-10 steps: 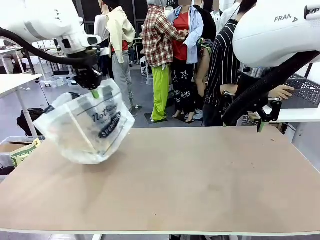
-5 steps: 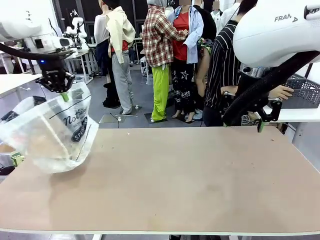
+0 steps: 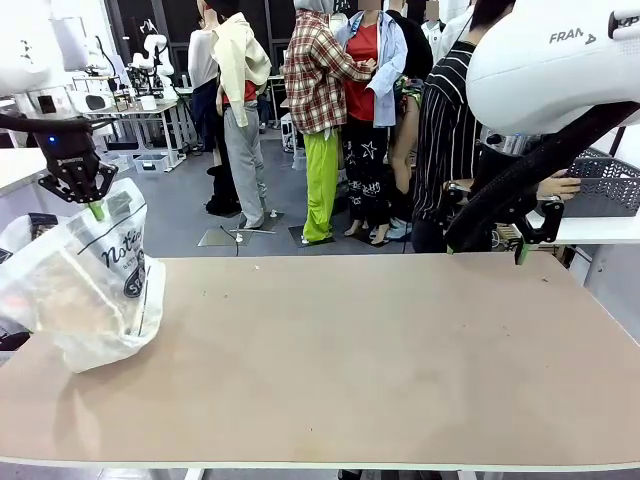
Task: Transfer purchased items from the store into the shopping bag.
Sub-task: Move the Reusable shopping bag to the right side of the table.
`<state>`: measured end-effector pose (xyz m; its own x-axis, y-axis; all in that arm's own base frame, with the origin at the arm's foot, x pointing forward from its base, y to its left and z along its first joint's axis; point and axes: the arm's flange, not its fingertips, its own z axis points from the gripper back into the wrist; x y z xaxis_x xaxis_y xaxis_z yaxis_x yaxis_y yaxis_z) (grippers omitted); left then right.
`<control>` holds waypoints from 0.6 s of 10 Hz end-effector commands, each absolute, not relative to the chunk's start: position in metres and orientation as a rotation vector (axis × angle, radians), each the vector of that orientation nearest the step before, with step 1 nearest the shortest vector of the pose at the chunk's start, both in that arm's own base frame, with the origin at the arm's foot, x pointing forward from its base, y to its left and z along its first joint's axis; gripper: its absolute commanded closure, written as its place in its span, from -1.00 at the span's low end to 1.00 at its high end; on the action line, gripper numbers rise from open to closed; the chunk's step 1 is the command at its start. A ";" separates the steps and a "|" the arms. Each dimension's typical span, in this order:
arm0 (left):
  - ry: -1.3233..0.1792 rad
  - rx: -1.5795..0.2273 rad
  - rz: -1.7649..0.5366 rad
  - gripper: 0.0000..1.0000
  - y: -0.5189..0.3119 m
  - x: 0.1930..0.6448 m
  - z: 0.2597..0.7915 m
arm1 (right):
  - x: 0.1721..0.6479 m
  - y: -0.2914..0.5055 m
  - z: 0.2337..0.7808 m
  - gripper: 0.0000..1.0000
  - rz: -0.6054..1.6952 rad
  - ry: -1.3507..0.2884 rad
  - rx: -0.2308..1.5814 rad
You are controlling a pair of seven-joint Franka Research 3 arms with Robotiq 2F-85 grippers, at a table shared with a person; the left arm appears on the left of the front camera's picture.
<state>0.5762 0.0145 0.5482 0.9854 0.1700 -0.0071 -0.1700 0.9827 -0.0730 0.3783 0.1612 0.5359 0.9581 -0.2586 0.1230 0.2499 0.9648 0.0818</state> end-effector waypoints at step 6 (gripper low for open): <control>-0.015 -0.016 0.175 -0.78 -0.009 0.589 0.572 | 0.379 0.159 0.535 -1.00 -0.245 -0.130 0.059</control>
